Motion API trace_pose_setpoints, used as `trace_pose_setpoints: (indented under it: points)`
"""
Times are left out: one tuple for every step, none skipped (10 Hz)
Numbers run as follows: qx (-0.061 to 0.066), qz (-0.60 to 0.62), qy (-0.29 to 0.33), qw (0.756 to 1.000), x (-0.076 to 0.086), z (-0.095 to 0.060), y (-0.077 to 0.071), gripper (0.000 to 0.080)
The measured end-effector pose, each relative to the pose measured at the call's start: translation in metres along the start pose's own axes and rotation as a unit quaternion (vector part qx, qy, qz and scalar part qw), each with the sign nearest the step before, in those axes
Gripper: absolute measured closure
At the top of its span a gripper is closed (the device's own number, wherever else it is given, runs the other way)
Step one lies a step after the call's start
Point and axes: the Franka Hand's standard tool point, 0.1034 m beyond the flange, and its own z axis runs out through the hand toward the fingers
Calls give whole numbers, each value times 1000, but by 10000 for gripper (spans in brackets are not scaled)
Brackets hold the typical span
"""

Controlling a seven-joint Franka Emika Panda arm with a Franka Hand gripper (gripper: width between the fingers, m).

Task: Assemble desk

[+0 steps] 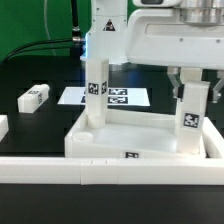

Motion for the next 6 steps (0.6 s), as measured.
trace_pose_setpoints:
  points:
    - [-3, 34, -1, 999, 3, 0, 5, 505]
    - [-12, 80, 5, 997, 6, 0, 11, 504]
    - [-19, 99, 11, 995, 9, -1, 15, 504]
    - [-20, 101, 11, 995, 10, -1, 16, 504]
    - [-21, 100, 11, 995, 9, 0, 16, 410]
    - [-21, 100, 11, 995, 9, 0, 16, 410]
